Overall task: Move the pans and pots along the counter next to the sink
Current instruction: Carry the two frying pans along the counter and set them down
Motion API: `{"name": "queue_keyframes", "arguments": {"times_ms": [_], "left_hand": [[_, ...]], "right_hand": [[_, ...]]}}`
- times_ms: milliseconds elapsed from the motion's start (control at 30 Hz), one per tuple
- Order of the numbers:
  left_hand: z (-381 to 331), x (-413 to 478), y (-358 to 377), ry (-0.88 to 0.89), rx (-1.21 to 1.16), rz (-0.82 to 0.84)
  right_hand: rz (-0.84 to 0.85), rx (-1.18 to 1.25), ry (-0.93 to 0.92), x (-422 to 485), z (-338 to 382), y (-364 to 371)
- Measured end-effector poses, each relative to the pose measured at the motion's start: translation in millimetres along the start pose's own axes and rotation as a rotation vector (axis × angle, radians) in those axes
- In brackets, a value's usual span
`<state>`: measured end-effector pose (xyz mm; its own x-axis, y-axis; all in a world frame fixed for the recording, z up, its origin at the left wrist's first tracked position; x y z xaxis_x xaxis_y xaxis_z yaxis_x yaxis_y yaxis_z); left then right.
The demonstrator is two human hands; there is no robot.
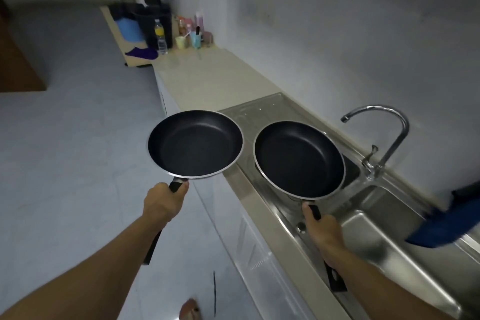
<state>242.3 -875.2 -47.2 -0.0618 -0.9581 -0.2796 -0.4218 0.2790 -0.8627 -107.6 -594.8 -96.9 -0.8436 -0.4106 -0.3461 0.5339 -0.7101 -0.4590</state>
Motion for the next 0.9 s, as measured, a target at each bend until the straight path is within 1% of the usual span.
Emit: {"name": "queue_keyframes", "arguments": {"times_ms": [233,333,467,600,767,900], "left_hand": [[-23.2,126.4,-45.0,0.058,0.034,0.023],[-33.2,167.9,-56.2,0.056,0.031,0.029],[-51.3,218.5,-58.2,0.049,-0.033,0.043],[-75.4,274.4,-61.3,0.049,-0.044,0.051],[-113.8,358.5,-62.8,0.06,-0.065,0.068],[-147.1,417.1,-68.8,0.055,-0.061,0.08]], "right_hand": [[-0.055,0.048,0.028,32.6,63.8,83.3],[-0.083,0.04,0.029,50.0,88.0,106.9],[-0.096,0.06,0.058,76.3,118.4,131.4],[-0.125,-0.019,0.063,115.1,152.6,153.6],[-0.113,0.064,0.041,183.7,190.5,193.1],[-0.097,0.052,0.038,233.6,224.8,225.5]]}}
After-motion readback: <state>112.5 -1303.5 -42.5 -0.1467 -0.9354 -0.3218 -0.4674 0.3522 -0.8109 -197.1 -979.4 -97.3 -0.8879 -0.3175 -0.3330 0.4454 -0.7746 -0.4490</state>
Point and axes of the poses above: each hand's wrist, its own x-axis towards the middle knuckle, its own y-axis out of the palm, z = x × y, the point moved 8 cm from there along x, towards the middle knuckle, and after that the axes turned 13 degrees about x, right-handed, at the moved point
